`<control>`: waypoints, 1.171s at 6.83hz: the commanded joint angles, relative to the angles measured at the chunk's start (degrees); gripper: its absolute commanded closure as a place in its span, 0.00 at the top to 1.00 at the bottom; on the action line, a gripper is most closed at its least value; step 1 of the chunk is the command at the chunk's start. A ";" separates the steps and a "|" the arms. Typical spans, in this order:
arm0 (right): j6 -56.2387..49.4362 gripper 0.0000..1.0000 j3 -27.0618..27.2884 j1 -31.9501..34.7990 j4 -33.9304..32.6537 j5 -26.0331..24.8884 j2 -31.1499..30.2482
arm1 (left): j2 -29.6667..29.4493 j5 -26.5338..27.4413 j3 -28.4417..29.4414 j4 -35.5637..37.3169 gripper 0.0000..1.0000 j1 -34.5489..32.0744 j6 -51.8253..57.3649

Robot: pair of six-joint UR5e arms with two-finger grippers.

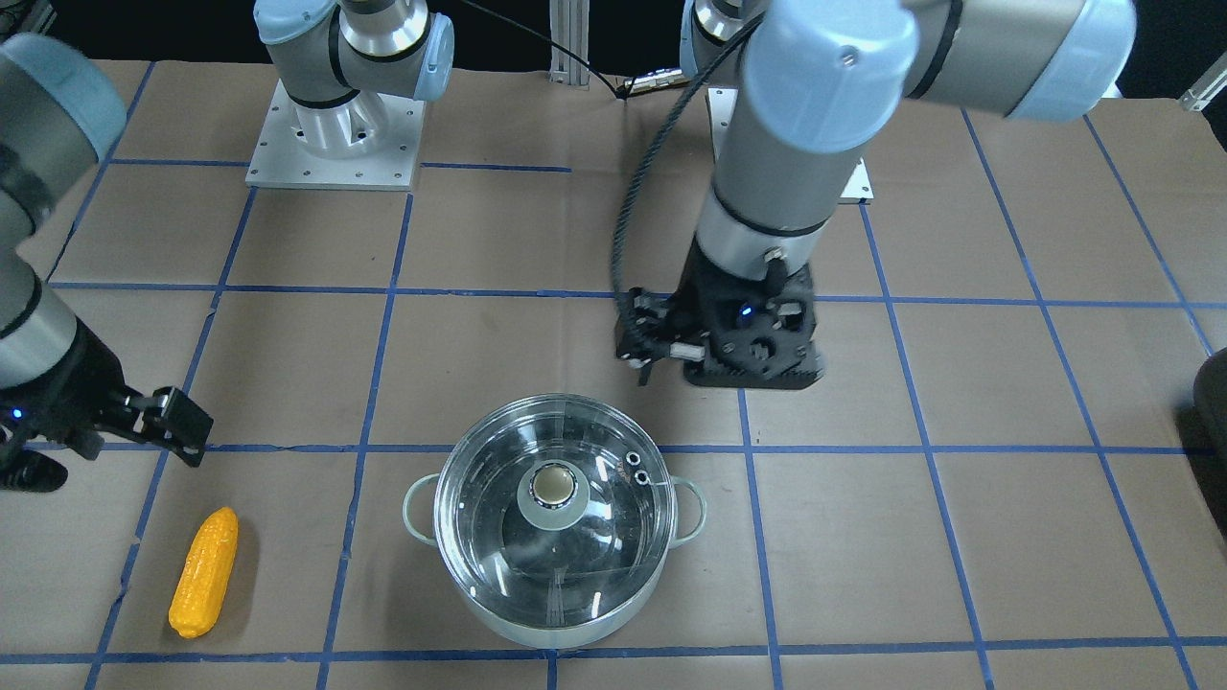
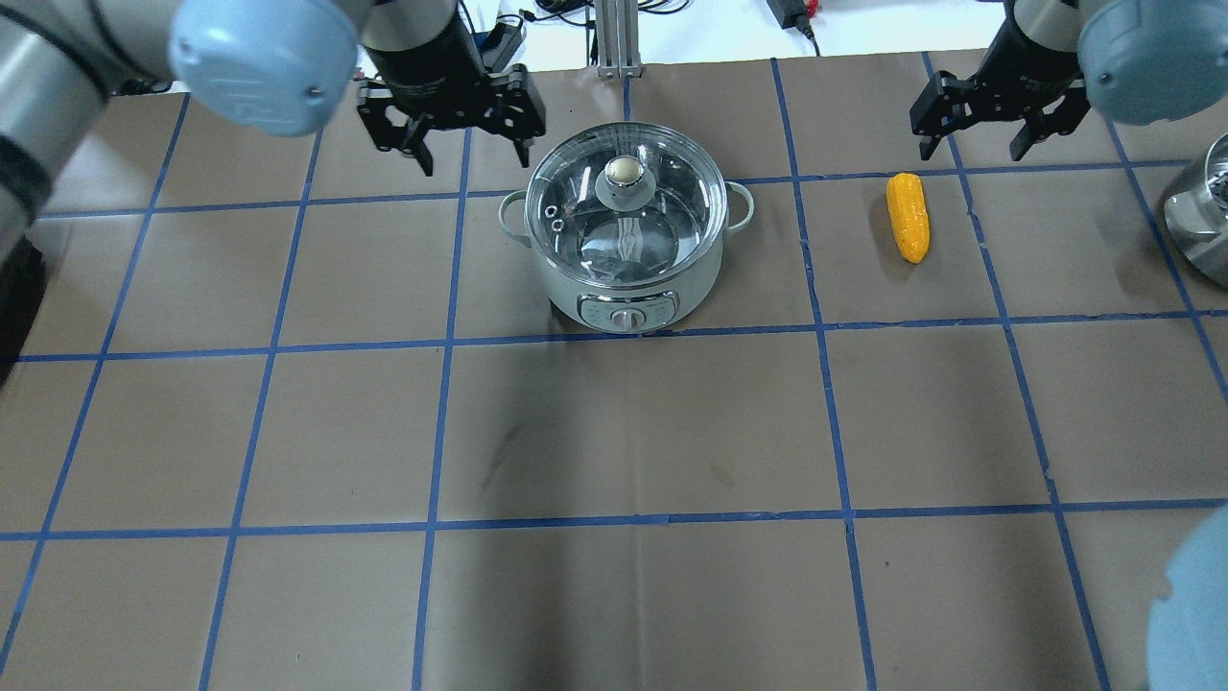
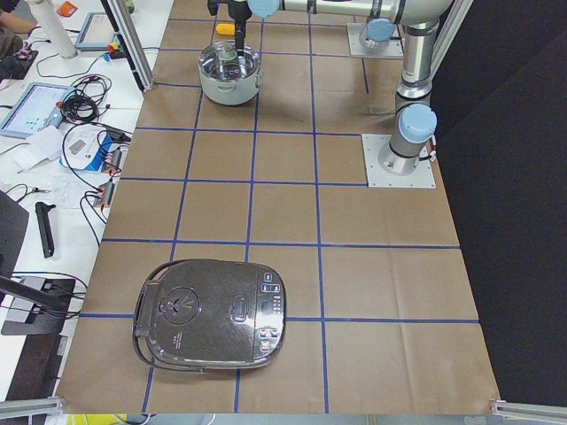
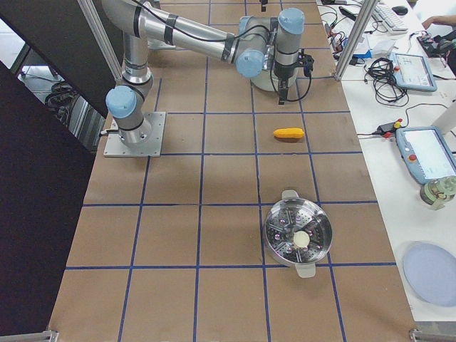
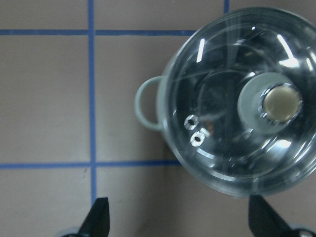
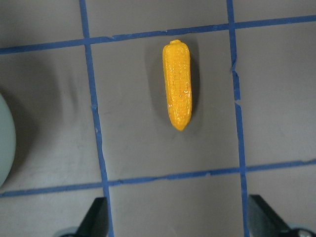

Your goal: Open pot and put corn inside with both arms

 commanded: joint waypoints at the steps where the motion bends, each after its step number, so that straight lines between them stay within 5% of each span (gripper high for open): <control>1: -6.99 0.97 1.32 -0.54 -12.20 0.42 9.53 | -14.61 0.53 11.82 2.18 1.00 -5.76 -6.69; 3: -7.39 0.96 5.44 -2.47 -19.69 2.42 12.37 | -16.06 0.45 12.39 2.27 1.00 -5.78 -8.28; 5: -7.39 0.82 5.37 -2.48 -23.92 2.61 15.27 | -16.50 0.27 12.04 2.27 1.00 -5.87 -7.85; 6: -7.39 0.68 5.20 -2.48 -24.38 2.61 15.54 | -16.33 0.45 12.04 2.18 0.64 -5.87 -7.50; 7: -7.39 0.37 5.20 -2.48 -23.95 2.61 15.55 | -16.16 0.28 11.87 2.09 0.23 -5.95 -8.28; 8: -7.48 0.16 5.11 -2.48 -23.60 2.61 15.46 | -15.72 -0.16 11.34 1.92 0.19 -6.04 -8.46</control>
